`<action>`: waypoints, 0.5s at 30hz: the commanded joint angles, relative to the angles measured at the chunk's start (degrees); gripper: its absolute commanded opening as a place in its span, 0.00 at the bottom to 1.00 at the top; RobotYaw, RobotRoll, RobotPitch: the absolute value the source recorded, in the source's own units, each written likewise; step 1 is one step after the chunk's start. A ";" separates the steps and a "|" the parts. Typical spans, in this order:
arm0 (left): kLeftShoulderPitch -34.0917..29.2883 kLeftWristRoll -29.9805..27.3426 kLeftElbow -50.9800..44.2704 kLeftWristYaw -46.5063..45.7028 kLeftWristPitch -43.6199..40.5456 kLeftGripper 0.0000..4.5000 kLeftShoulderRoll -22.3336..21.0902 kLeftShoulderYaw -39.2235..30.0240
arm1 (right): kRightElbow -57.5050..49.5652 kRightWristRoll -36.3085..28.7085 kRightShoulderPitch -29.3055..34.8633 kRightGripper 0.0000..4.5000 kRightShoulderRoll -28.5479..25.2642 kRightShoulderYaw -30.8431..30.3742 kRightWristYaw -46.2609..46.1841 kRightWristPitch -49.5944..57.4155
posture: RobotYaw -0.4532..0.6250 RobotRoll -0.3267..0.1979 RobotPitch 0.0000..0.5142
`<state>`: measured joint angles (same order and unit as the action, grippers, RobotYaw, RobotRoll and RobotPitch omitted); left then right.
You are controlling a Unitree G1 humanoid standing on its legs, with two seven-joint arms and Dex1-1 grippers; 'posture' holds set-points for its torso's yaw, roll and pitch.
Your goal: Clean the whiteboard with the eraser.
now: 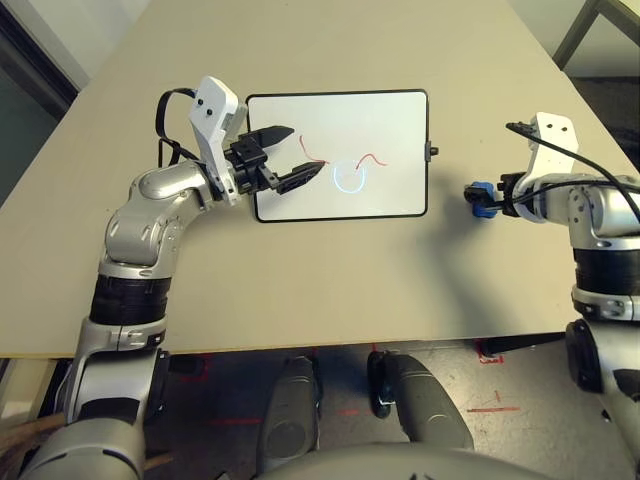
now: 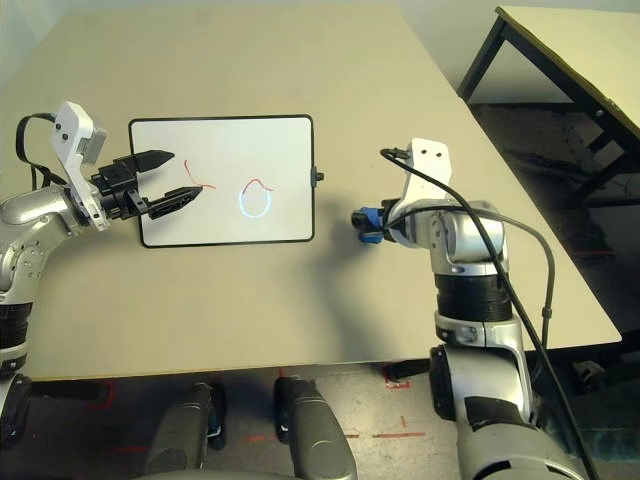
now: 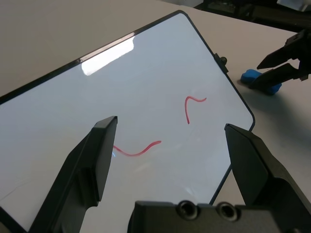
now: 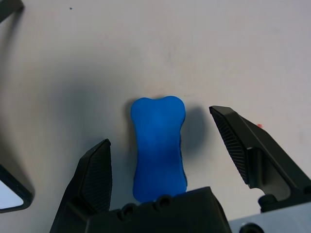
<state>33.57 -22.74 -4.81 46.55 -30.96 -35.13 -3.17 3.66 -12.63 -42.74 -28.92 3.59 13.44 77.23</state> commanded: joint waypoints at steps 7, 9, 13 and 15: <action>-0.84 -0.46 -1.72 -0.03 -1.59 1.00 -0.70 -0.18 | -0.24 0.28 2.00 0.37 0.67 2.26 -1.01 1.70 | 0.41 0.62 0.42; -0.57 -0.39 -1.41 0.01 -1.50 1.00 -0.64 -0.13 | -0.52 0.36 2.27 0.23 0.80 2.64 -1.12 2.01 | 0.40 0.62 0.41; -0.07 -0.37 -0.91 0.11 -1.47 1.00 -0.42 0.07 | -0.94 0.51 2.66 0.13 1.15 3.05 -1.32 2.13 | 0.40 0.62 0.41; 0.03 -0.42 -0.81 0.25 -1.54 1.00 -0.44 0.14 | -1.10 0.56 2.76 0.13 1.34 3.22 -1.51 2.01 | 0.40 0.62 0.41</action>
<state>33.47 -22.94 -5.81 46.51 -32.05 -35.20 -3.18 2.20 -12.64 -41.56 -28.06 6.23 12.52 78.36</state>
